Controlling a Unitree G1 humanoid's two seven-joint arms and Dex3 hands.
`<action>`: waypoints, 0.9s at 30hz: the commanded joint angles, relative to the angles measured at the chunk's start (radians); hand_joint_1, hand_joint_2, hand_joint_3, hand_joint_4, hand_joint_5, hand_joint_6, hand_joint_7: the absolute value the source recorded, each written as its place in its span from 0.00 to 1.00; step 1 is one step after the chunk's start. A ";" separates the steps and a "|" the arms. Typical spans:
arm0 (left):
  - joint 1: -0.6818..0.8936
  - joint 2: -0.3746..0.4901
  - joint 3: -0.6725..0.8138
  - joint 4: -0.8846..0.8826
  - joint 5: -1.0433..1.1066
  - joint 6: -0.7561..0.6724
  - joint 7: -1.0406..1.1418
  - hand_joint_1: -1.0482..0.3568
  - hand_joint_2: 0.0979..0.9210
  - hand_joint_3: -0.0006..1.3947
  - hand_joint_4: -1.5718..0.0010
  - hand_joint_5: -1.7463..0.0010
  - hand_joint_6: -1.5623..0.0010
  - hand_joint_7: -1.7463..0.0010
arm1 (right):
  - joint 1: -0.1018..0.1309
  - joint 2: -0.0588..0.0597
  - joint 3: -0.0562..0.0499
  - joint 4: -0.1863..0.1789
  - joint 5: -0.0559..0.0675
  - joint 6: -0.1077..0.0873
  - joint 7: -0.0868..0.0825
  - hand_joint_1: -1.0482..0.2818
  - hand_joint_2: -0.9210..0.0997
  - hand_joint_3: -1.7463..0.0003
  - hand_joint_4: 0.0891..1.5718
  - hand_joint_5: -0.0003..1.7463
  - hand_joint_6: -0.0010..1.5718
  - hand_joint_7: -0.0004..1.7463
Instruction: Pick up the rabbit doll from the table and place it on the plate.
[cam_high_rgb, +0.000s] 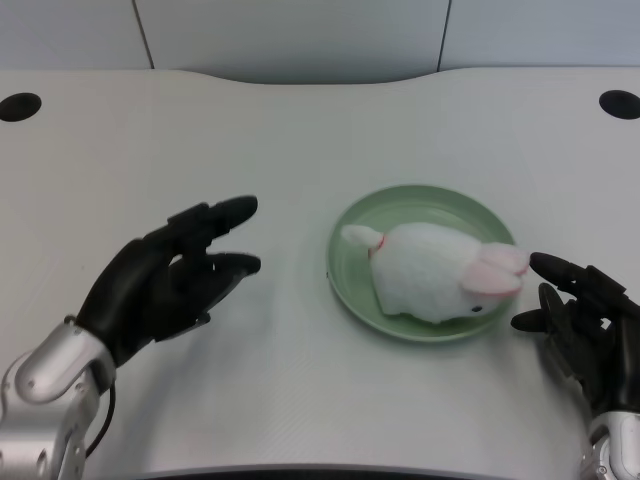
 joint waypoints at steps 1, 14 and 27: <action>0.095 -0.012 0.055 -0.093 -0.096 0.087 -0.006 0.24 1.00 0.31 0.79 0.42 0.71 0.87 | 0.006 -0.009 -0.012 -0.007 0.021 0.005 0.012 0.54 0.00 0.80 0.49 0.61 0.56 0.21; 0.251 -0.094 0.203 -0.223 -0.231 0.278 0.156 0.27 1.00 0.43 0.70 0.12 0.71 0.51 | -0.004 -0.024 -0.028 -0.006 0.034 0.019 0.037 0.52 0.00 0.80 0.46 0.60 0.56 0.21; 0.257 -0.107 0.221 -0.169 -0.176 0.250 0.182 0.31 1.00 0.43 0.69 0.00 0.70 0.20 | -0.015 -0.036 -0.035 0.000 0.039 0.026 0.045 0.52 0.00 0.81 0.47 0.58 0.56 0.21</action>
